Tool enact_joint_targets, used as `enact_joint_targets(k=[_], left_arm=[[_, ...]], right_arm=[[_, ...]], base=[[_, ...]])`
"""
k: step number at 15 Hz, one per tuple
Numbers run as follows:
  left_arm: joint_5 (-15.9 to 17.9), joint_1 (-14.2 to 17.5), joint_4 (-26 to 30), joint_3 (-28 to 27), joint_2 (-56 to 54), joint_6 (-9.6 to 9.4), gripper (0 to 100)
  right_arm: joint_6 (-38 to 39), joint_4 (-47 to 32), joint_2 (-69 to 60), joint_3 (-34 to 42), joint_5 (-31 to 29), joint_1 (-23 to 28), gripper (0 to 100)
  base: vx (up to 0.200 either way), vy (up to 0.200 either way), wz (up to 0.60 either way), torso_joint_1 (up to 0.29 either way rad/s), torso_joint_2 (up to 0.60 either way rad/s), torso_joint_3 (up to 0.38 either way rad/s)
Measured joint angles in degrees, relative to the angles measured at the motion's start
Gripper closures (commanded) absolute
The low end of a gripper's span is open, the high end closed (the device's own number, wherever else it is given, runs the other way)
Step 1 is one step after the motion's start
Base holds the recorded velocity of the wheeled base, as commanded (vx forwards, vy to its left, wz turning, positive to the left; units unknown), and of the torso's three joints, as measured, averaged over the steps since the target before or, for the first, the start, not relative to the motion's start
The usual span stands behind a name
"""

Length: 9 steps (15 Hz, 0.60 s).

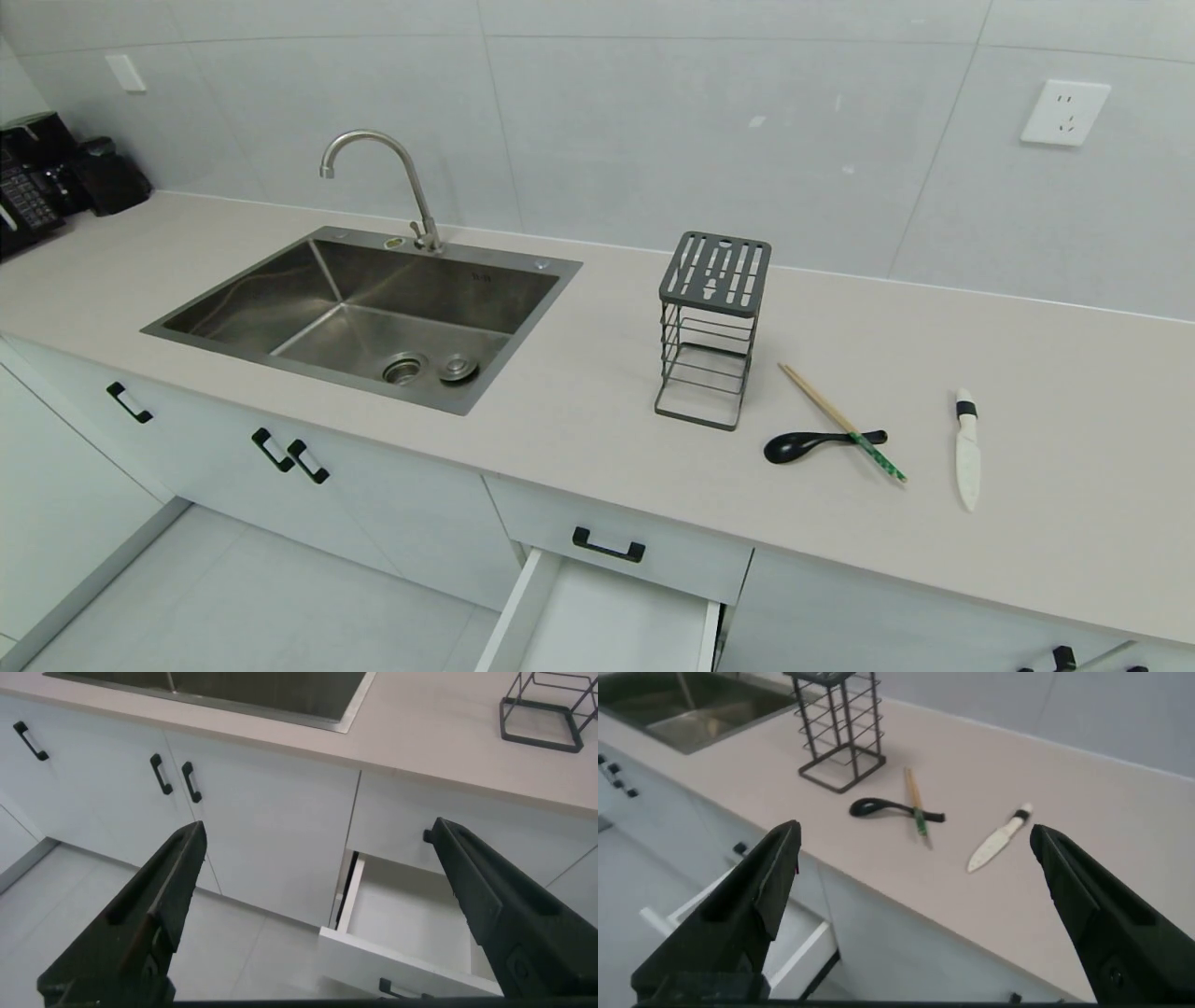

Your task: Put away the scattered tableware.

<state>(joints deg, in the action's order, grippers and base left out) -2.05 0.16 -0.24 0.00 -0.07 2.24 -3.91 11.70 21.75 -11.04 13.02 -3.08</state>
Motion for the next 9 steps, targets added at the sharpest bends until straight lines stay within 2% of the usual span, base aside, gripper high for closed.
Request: enact_joint_targets(k=[4,9], left_arm=[[0.0,0.0,0.0,0.0,0.0,0.0,0],[0.0,0.0,0.0,0.0,0.0,0.02,0]], right_arm=[[-2.8,5.3,22.3,-7.9,2.7,-1.1,0],[-5.3,13.4,40.4,-11.1,3.5,-1.5,0]], base=[[0.0,0.0,0.0,0.0,0.0,0.0],[0.0,0.0,0.0,0.0,0.0,0.0]])
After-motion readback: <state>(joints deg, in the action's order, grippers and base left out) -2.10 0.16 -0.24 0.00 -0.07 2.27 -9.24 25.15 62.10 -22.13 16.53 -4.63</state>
